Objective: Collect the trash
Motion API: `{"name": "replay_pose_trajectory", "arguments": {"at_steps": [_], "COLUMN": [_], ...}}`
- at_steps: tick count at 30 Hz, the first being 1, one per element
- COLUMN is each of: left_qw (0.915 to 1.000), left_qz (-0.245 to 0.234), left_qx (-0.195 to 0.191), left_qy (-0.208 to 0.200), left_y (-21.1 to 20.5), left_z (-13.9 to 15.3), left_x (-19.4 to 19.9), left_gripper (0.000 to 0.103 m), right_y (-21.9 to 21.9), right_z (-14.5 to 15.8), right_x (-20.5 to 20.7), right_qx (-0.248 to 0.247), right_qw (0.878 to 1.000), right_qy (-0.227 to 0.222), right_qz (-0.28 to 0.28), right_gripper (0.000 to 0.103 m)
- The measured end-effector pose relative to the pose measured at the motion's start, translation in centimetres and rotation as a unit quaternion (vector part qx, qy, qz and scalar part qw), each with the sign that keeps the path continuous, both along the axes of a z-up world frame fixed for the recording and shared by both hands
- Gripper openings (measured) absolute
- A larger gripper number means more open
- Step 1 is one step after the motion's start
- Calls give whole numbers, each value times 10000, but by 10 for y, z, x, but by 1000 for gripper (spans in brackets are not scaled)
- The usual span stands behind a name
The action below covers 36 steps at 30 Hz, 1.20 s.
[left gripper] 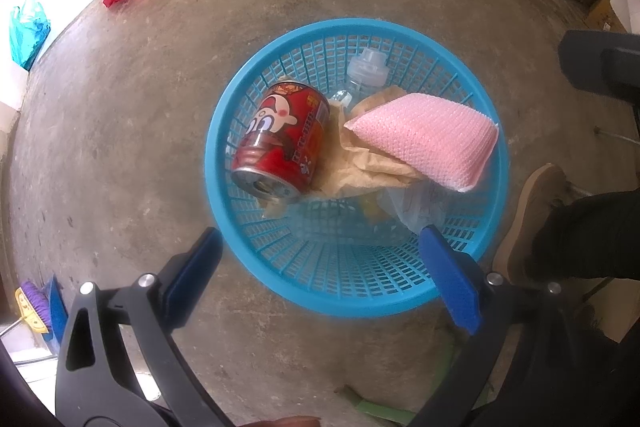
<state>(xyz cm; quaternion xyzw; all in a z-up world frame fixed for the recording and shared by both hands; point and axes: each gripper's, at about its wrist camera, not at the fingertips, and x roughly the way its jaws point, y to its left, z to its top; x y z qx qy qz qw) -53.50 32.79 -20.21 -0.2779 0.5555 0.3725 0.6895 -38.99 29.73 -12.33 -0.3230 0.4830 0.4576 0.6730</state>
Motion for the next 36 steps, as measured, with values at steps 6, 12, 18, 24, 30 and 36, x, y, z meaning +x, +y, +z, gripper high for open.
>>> {"name": "replay_pose_trajectory", "arguments": {"at_steps": [6, 12, 18, 24, 30, 36], "left_qw": [10000, 10000, 10000, 10000, 10000, 10000], "left_qz": [7, -3, -5, 14, 19, 18], "left_qx": [-13, -21, -26, -54, -71, -75], "left_qy": [-8, -2, -5, -9, -12, -21], "left_y": [0, 0, 1, 2, 2, 2], "left_z": [-1, -2, -3, -3, -4, -4], "left_x": [0, 0, -1, -1, -1, -2], "left_gripper": [95, 95, 95, 95, 95, 95], "right_y": [0, 0, 0, 0, 0, 0], "right_z": [0, 0, 0, 0, 0, 0], "right_x": [0, 0, 0, 0, 0, 0], "right_qx": [-2, -1, -7, -6, -6, -7], "right_qw": [10000, 10000, 10000, 10000, 10000, 10000], "right_qy": [4, 1, 0, 0, 1, 1], "right_qz": [2, 3, 5, -2, 7, 1], "right_gripper": [97, 97, 97, 97, 97, 97]}}
